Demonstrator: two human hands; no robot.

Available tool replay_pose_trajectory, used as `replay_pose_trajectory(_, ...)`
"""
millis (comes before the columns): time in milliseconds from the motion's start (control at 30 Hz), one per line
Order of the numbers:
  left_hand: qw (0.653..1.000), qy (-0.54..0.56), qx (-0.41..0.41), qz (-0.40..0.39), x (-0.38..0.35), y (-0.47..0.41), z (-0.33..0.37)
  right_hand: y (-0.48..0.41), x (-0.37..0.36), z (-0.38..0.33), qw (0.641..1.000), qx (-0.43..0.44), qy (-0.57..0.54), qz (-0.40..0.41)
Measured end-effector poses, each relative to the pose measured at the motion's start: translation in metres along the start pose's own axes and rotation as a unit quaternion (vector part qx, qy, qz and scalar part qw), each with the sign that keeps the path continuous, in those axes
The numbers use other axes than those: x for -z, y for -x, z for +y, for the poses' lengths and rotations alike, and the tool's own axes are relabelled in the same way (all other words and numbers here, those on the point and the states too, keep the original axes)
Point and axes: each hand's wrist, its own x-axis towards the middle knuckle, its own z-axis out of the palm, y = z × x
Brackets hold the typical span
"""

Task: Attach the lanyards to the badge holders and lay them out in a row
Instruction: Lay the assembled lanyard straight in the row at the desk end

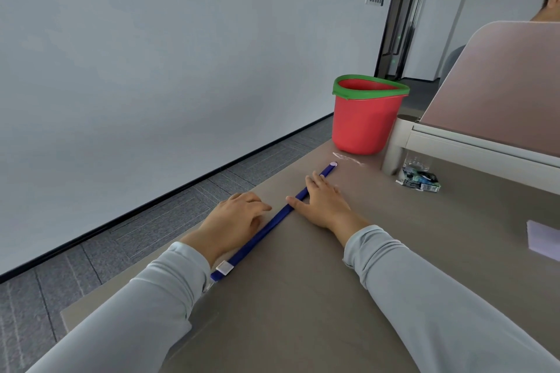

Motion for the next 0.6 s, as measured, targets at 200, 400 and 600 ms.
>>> replay_pose_trajectory(200, 0.999, 0.013, 0.049, -0.005, 0.029, 0.04, -0.011, 0.036, -0.008, -0.039, 0.998, 0.045, 0.028, -0.039)
replay_pose_trajectory(400, 0.994, 0.031, 0.103, 0.015, 0.039, 0.114, -0.012, 0.067, -0.017, -0.078, 0.999, 0.032, 0.01, -0.033)
replay_pose_trajectory(600, 0.991, 0.029, 0.126, 0.02, 0.03, 0.189, -0.012, 0.075, -0.026, -0.092, 0.998, 0.005, 0.047, -0.049)
